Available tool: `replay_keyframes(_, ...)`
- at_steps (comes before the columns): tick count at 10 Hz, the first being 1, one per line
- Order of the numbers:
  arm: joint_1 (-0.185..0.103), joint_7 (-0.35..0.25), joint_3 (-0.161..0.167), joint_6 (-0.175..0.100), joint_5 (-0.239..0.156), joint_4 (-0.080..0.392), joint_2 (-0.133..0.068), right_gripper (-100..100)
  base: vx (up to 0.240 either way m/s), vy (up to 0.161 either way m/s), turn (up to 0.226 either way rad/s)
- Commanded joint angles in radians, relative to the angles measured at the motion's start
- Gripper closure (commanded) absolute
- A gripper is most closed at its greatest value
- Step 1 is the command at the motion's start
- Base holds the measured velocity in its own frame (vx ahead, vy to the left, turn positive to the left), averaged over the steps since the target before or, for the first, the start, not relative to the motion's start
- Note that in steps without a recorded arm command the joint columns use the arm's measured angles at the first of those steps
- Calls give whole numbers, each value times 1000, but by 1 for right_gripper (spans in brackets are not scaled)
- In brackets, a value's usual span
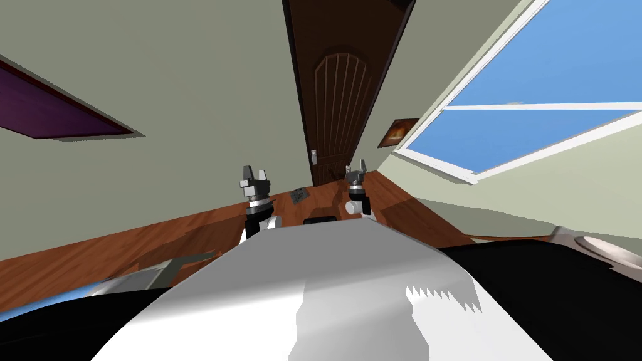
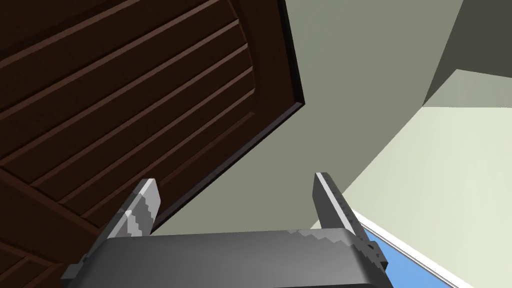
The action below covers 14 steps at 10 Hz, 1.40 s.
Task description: Pull the door open
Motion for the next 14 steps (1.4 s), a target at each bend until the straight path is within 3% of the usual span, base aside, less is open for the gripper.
replay_keyframes(1, -12, -17, 14, -5, -35, 26, -6, -100, 99, 32, 70)
replay_keyframes(14, -130, -154, 119, -40, -334, 250, -59, -100, 103, 31, 73)
